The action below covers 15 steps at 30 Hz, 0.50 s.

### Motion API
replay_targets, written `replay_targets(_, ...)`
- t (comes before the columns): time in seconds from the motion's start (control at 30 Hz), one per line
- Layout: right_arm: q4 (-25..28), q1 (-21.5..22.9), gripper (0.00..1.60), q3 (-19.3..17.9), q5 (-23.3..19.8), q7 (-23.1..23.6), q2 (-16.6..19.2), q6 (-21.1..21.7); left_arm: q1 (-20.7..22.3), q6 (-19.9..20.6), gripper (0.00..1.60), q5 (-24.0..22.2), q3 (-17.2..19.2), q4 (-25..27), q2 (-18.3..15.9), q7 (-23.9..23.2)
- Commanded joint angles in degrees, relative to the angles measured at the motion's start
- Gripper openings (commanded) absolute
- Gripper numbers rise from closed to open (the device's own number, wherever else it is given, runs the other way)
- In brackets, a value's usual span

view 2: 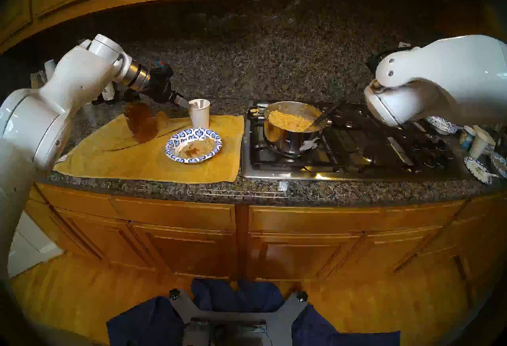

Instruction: Scoop oatmeal into bowl, add cinnamon, and put a spoon inside bowl

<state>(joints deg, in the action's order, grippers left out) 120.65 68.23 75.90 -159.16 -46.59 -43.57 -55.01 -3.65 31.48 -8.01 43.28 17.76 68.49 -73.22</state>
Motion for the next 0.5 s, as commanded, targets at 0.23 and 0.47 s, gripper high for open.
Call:
replay_targets(0.23,-0.50,1.72,1.60,-0.98,1.88,0.04,0.37,0.01,4.67,-1.57,1.09,0.56,-0.13,-1.72,1.65,-1.47)
replay_targets(0.47,-0.45,1.70,1.60,-1.02,2.14,-0.03,0.54,0.01,5.25,-2.29,1.09,1.07,-0.34,-2.89,1.87,-1.75)
